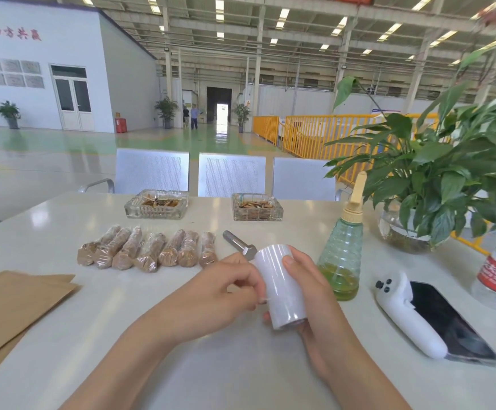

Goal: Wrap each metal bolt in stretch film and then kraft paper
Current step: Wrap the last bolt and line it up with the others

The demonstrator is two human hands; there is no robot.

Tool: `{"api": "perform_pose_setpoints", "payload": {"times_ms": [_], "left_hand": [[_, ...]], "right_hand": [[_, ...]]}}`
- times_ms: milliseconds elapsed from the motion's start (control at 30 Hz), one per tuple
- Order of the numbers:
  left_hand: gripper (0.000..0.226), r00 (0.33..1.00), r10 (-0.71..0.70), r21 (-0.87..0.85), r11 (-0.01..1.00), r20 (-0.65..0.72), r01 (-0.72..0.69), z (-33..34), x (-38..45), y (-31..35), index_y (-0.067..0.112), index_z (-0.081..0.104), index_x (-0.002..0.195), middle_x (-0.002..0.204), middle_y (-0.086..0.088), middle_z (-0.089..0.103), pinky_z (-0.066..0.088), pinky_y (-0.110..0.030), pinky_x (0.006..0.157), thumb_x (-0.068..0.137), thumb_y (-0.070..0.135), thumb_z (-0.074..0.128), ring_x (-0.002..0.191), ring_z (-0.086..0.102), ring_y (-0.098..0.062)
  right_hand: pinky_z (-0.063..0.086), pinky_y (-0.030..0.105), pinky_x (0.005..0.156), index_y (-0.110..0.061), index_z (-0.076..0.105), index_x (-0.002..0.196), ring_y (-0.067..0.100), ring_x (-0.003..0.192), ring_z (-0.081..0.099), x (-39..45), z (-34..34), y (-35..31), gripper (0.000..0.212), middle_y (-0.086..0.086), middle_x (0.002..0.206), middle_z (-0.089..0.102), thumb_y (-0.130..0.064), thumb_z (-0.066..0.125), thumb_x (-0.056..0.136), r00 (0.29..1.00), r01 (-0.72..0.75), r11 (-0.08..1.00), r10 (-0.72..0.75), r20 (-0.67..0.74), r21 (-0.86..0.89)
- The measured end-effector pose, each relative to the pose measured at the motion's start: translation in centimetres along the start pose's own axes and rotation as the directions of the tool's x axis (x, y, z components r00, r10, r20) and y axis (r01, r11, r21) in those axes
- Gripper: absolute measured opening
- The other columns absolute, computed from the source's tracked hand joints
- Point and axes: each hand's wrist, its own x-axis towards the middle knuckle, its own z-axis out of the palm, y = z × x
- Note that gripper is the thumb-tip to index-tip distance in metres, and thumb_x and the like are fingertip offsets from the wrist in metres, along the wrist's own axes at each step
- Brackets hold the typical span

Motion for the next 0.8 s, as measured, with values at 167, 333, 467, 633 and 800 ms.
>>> {"api": "perform_pose_setpoints", "payload": {"times_ms": [167, 333, 467, 633, 800], "left_hand": [[0.021, 0.980, 0.179, 0.300, 0.943, -0.089, -0.145, 0.2, 0.0, -0.7, 0.029, 0.064, 0.080, 0.124, 0.020, 0.044, 0.031, -0.010, 0.098, 0.082, 0.035, 0.084, 0.128, 0.042, -0.005], [0.019, 0.936, 0.349, 0.295, 0.900, -0.043, -0.322, -0.1, -0.4, -0.2, 0.027, 0.059, 0.082, 0.100, 0.009, 0.067, 0.044, -0.033, 0.093, 0.093, 0.028, 0.075, 0.107, 0.058, -0.019], [0.017, 0.972, 0.235, 0.105, 0.967, -0.013, -0.232, -1.0, -0.7, -0.1, 0.019, 0.058, 0.089, 0.102, 0.001, 0.072, 0.049, -0.059, 0.089, 0.095, 0.026, 0.071, 0.094, 0.067, -0.030], [0.034, 0.982, 0.185, 0.201, 0.964, -0.029, -0.176, -1.5, -0.8, -0.4, 0.031, 0.062, 0.111, 0.099, 0.007, 0.072, 0.048, -0.045, 0.097, 0.082, 0.015, 0.067, 0.098, 0.066, -0.020], [0.043, 0.960, 0.280, 0.424, 0.870, -0.004, -0.252, -1.6, -0.5, -1.2, 0.039, 0.076, 0.080, 0.091, 0.017, 0.070, 0.046, -0.028, 0.090, 0.081, -0.003, 0.067, 0.097, 0.062, -0.011]], "right_hand": [[0.055, 0.033, 0.059, -0.036, 0.070, 0.121, 0.023, 0.088, 0.075, 0.0, -0.1, -0.5, 0.023, 0.006, 0.112, 0.076, -0.033, 0.062, 0.099, 0.999, -0.042, 0.998, 0.043, -0.016, 0.056], [0.057, 0.035, 0.059, -0.010, 0.072, 0.121, 0.026, 0.073, 0.069, -0.2, -1.0, -0.9, 0.038, 0.016, 0.098, 0.072, -0.036, 0.067, 0.094, 0.972, -0.227, 0.932, 0.198, 0.128, 0.282], [0.057, 0.036, 0.054, -0.005, 0.079, 0.104, 0.032, 0.072, 0.070, 0.1, -1.8, -1.6, 0.032, 0.019, 0.092, 0.072, -0.034, 0.071, 0.090, 0.925, -0.371, 0.850, 0.305, 0.225, 0.373], [0.057, 0.039, 0.065, -0.003, 0.077, 0.102, 0.031, 0.075, 0.066, 0.6, -2.5, -1.4, 0.036, 0.023, 0.097, 0.070, -0.037, 0.065, 0.094, 0.916, -0.398, 0.815, 0.328, 0.231, 0.421], [0.058, 0.041, 0.069, -0.003, 0.074, 0.118, 0.033, 0.077, 0.069, 0.7, -2.5, -0.8, 0.054, 0.025, 0.114, 0.071, -0.037, 0.089, 0.078, 0.928, -0.367, 0.861, 0.315, 0.198, 0.351]]}}
